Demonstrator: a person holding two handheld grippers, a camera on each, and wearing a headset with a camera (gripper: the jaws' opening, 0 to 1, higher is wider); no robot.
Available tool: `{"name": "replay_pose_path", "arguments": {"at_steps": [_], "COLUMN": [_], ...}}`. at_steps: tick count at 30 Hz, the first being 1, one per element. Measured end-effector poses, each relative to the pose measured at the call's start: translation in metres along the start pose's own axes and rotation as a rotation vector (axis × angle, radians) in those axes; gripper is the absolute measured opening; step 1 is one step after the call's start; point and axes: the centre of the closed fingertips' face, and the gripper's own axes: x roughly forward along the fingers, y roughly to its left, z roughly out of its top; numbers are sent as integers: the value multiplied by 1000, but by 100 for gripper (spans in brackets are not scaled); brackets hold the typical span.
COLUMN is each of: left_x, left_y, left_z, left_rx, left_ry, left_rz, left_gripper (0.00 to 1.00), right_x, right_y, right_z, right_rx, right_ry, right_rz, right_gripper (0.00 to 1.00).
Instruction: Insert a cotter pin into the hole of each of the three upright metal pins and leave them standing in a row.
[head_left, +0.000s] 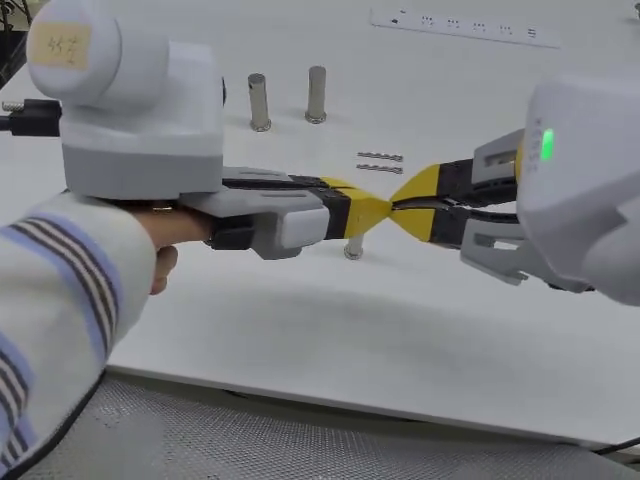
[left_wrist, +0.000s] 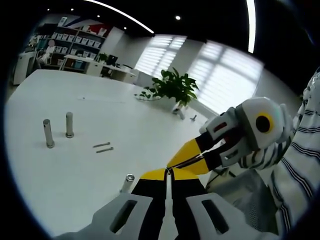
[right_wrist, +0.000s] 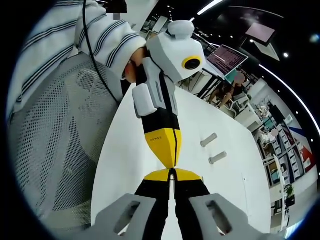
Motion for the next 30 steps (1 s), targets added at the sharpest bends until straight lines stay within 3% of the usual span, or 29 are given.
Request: {"name": "replay_pose_path", "arguments": {"at_steps": [4,7,10,15,19,23,26,28,30], "left_x": [0,0,-1,-4,-4,-5,-7,-7,-9], "left_y": [0,0,0,2,-9,-13,-18,-23,-24], "left_z": [-2,-5,-5,-3,-4,-5,-7,-7,-8], "left_rx": [25,55,85,191,292,396,438,472,484], "left_ry": [15,32,37,36,41,50,57,54,52], "left_rz": [0,8,3,14,-8,-22,-39,-52,-68], "left_gripper": [0,0,0,0,0,0,0,0,0], "right_x": [1,2,2,2,0,0,-2,-2,-3], "right_y": [0,-3,-3,1,2,5,12,12,19], "right_z": [0,-1,-5,-11,-12,-13,-12,-15,-14], "right_rx": [3,17,27,91,158,261,321,339,396], "right_ry": [-4,-6,0,3,-6,-43,-68,-63,-74], "right_rz": [4,-8,0,29,49,82,153,159,220], "right_gripper": [0,13,12,14,12,12,12,11,12]}}
